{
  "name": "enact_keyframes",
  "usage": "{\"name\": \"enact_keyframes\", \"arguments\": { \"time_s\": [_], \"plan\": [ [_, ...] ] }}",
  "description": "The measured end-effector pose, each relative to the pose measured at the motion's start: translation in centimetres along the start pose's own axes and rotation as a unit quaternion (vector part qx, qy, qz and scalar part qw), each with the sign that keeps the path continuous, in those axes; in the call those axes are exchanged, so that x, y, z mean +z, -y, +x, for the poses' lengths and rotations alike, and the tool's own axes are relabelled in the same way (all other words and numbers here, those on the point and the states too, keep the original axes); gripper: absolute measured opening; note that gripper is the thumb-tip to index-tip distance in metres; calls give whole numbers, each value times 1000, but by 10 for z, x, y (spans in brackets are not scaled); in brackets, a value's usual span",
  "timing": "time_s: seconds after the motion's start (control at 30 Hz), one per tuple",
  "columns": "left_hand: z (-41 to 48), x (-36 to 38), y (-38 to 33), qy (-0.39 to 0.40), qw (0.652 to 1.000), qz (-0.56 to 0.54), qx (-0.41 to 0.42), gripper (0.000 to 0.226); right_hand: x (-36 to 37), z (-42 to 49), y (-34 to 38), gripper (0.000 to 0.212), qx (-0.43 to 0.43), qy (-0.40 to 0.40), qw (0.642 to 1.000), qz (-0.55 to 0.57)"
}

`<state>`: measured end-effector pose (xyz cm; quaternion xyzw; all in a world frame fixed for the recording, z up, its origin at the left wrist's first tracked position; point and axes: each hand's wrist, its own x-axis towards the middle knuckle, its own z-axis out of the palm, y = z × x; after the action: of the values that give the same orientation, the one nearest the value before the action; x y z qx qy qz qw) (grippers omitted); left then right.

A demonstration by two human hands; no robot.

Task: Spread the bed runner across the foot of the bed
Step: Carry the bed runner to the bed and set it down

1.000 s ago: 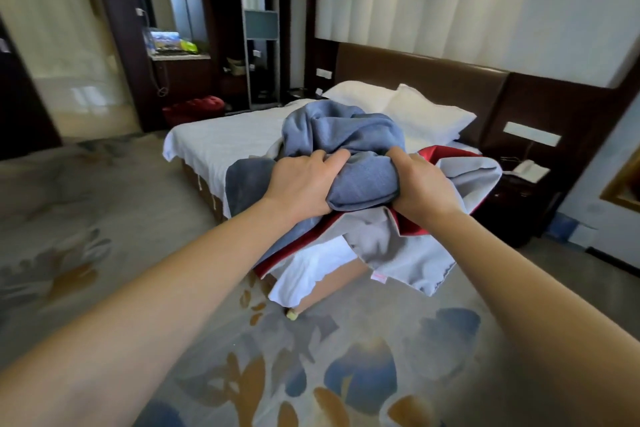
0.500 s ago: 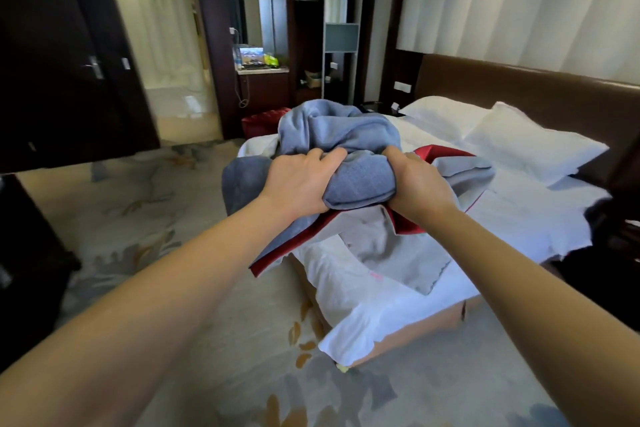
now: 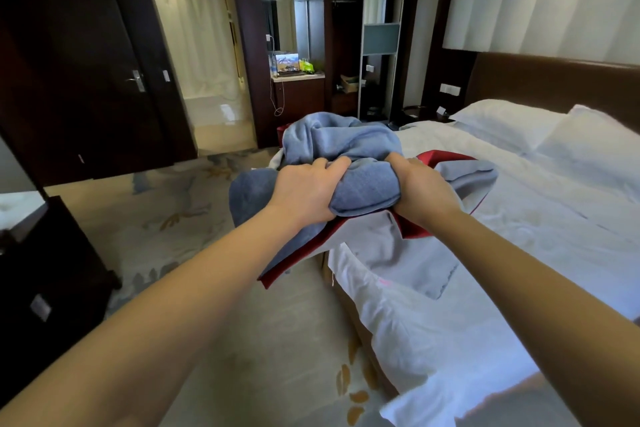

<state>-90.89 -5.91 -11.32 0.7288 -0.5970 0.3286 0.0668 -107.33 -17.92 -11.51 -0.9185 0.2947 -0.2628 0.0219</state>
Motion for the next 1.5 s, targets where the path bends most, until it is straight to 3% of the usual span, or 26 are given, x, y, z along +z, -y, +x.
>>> {"name": "enact_keyframes", "arguments": {
  "time_s": [0.4, 0.83, 1.5],
  "plan": [
    [77, 74, 120, -4, 999, 32, 33, 73, 76, 140, 19, 37, 3, -16, 1000, 21],
    [183, 173, 175, -15, 1000, 25, -4, 75, 130, 284, -29, 34, -32, -17, 999, 7],
    [345, 318, 255, -23, 1000, -6, 17, 72, 219, 477, -104, 40, -17, -13, 1000, 6]
  ]
}}
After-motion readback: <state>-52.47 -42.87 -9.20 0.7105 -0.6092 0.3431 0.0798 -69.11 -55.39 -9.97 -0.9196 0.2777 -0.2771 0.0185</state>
